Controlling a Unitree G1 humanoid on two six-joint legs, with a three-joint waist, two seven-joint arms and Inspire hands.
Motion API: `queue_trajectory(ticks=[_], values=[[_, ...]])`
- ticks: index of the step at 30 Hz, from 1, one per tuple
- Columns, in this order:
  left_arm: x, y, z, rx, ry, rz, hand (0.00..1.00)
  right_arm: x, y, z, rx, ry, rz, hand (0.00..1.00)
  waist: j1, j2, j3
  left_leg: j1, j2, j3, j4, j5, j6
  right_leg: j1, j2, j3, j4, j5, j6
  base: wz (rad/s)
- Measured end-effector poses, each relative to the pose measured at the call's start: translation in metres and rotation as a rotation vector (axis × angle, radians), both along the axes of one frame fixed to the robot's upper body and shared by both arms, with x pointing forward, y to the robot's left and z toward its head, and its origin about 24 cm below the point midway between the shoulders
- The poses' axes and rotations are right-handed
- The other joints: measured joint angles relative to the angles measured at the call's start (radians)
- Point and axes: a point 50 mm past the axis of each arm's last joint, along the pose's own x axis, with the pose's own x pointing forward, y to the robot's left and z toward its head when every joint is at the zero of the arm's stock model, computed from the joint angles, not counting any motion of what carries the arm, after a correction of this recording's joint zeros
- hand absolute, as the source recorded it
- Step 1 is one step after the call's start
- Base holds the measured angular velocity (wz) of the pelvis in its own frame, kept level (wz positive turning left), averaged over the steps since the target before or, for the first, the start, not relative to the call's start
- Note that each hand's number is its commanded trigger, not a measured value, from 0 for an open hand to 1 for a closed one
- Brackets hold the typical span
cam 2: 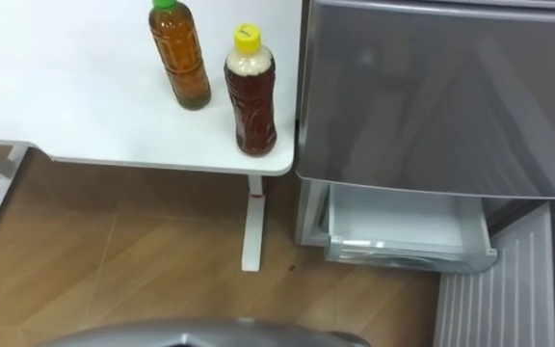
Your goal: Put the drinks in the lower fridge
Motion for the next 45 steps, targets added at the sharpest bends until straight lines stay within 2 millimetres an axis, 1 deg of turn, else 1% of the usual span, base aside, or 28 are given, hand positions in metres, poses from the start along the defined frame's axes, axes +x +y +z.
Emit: queue_trajectory(ticks=[1, 4, 5, 9, 14, 19, 21, 22, 23, 28, 35, 45], values=[[0.004, -0.006, 0.005, -0.016, -0.026, -0.071, 0.0, 0.002, 0.001, 0.0, 0.007, -0.004, 0.001, 0.0, 0.0, 0.001, 0.0031, 0.001, 0.0, 0.002, 0.0, 0.0, 0.0, 0.0, 0.0, 0.0, 0.0, 0.0, 0.0, 0.0], [0.009, -0.021, 0.013, -0.03, -0.06, -0.242, 0.0, 0.006, 0.001, 0.0, 0.022, -0.002, 0.016, 0.0, -0.011, 0.003, 0.0054, 0.008, 0.0, 0.004, 0.002, 0.0, 0.0, 0.005, 0.0, 0.001, -0.002, 0.0, 0.0, 0.0], [0.01, -0.026, 0.016, -0.035, -0.07, -0.306, 0.0, 0.007, 0.001, 0.0, 0.028, 0.004, 0.016, 0.0, -0.02, 0.001, 0.0068, 0.009, 0.0, 0.005, 0.002, 0.0, 0.0, 0.005, 0.0, 0.004, -0.002, 0.0, 0.0, 0.0], [0.015, -0.035, 0.015, -0.058, -0.063, -0.46, 0.0, 0.011, 0.0, 0.0, 0.035, 0.008, 0.018, 0.0, -0.026, 0.001, 0.009, 0.008, 0.001, 0.013, 0.001, 0.0, 0.0, 0.0, 0.001, 0.011, -0.001, 0.0, 0.0, -0.06], [0.022, -0.05, 0.011, -0.018, 0.002, -0.626, 0.0, 0.014, 0.0, 0.0, 0.068, 0.017, 0.052, 0.0, -0.033, 0.0, 0.0096, -0.004, 0.003, 0.015, 0.001, 0.0, 0.0, -0.015, 0.002, 0.016, 0.003, 0.0, 0.0, 0.0], [0.024, -0.056, 0.009, 0.004, 0.033, -0.714, 0.0, 0.017, 0.0, 0.001, 0.075, 0.011, 0.056, 0.0, -0.048, 0.0, 0.0088, -0.01, 0.003, 0.019, 0.001, 0.0, 0.0, -0.022, 0.003, 0.019, 0.003, 0.0, 0.0, -0.01], [0.025, -0.058, 0.009, 0.013, 0.043, -0.743, 0.0, 0.016, 0.0, 0.001, 0.081, 0.013, 0.055, 0.0, -0.049, -0.001, 0.0056, -0.012, 0.004, 0.019, 0.002, 0.0, 0.0, -0.024, 0.003, 0.019, 0.003, 0.0, 0.0, 0.0], [0.025, -0.059, 0.009, 0.02, 0.049, -0.762, 0.0, 0.015, 0.0, 0.001, 0.087, 0.016, 0.054, 0.0, -0.049, -0.002, 0.0016, -0.015, 0.004, 0.023, 0.003, 0.0, 0.0, -0.027, 0.003, 0.019, 0.003, 0.0, 0.0, 0.0], [0.026, -0.061, 0.01, 0.025, 0.051, -0.78, 0.0, 0.014, 0.001, 0.001, 0.088, 0.019, 0.053, 0.0, -0.052, -0.004, -0.0008, -0.016, 0.004, 0.025, 0.005, 0.001, 0.0, -0.027, 0.003, 0.019, 0.003, 0.0, 0.0, 0.0], [0.032, -0.074, 0.014, 0.076, 0.051, -0.856, 0.0, 0.015, 0.0, 0.001, 0.087, 0.019, 0.058, 0.0, -0.053, -0.008, -0.0033, -0.018, 0.003, 0.027, 0.012, 0.001, 0.0, -0.026, 0.001, 0.019, 0.003, 0.0, 0.0, 0.0], [0.034, -0.092, 0.01, 0.086, 0.069, -0.969, 0.0, 0.014, 0.001, 0.001, 0.087, 0.02, 0.059, 0.0, -0.057, -0.008, -0.0018, -0.017, 0.004, 0.029, 0.013, 0.001, 0.0, -0.024, 0.001, 0.025, 0.003, 0.001, -0.001, 0.0], [0.036, -0.099, 0.005, 0.085, 0.118, -1.036, 0.0, 0.014, 0.0, 0.001, 0.086, 0.025, 0.056, 0.0, -0.058, -0.007, 0.0036, -0.015, 0.004, 0.029, 0.003, 0.001, -0.001, -0.025, 0.004, 0.023, 0.003, 0.003, -0.004, 0.0]])
